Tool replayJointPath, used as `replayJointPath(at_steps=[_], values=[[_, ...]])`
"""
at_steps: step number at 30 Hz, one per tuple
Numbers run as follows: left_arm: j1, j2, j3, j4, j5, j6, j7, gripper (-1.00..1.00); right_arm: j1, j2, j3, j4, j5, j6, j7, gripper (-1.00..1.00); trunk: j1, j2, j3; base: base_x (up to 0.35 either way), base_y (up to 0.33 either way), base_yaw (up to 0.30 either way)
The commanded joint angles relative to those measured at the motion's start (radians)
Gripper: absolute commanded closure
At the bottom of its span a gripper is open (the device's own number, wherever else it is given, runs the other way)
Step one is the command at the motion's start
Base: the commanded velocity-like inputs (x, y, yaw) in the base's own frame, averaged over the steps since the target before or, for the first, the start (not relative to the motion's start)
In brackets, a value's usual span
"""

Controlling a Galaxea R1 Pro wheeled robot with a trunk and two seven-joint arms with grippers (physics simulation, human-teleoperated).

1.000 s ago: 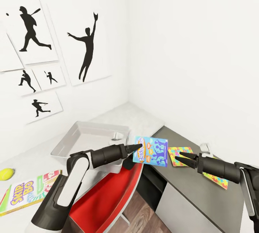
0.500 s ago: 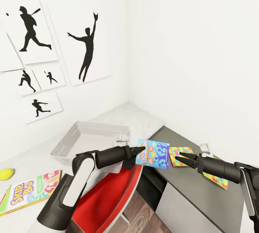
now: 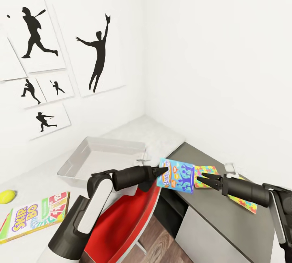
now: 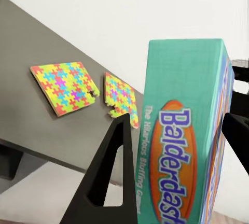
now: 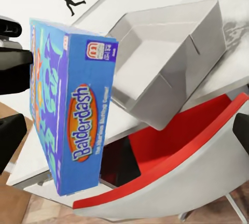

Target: Put all the toys in the child's room - the three board games (two on the bed and one on the table), the two jigsaw puzzles on the table, and the tennis ball on the table - inside the toy box on the table in the child's room.

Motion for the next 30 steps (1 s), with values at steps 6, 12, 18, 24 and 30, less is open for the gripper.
replayJointPath(at_steps=[6,12,18,24,30], values=[[-0.001,-0.003,-0.002,0.000,-0.006,-0.009,-0.011,1.00,-0.013,-0.001,0.012,0.026,-0.003,0.011,0.001,-1.00,0.001,-0.002,-0.002,0.000,0.000,0.000],[-0.001,-0.003,-0.027,0.000,-0.007,-0.016,-0.012,1.00,-0.020,-0.003,0.022,0.042,-0.003,0.011,0.001,-1.00,0.001,-0.002,-0.002,0.000,0.000,0.000],[-0.001,-0.003,-0.059,0.002,-0.009,-0.041,-0.009,1.00,-0.022,-0.001,0.028,0.046,-0.003,0.011,0.002,-1.00,0.001,-0.002,-0.002,0.000,0.000,0.000],[-0.001,-0.005,-0.069,0.013,-0.010,-0.054,-0.005,1.00,-0.021,0.004,0.057,0.047,-0.003,0.019,0.003,-1.00,0.001,-0.002,-0.002,0.000,0.000,0.000],[-0.001,-0.006,-0.071,0.025,-0.010,-0.067,-0.004,1.00,-0.021,0.008,0.074,0.048,-0.004,0.027,0.002,-1.00,0.001,-0.002,-0.002,0.000,0.000,0.000]])
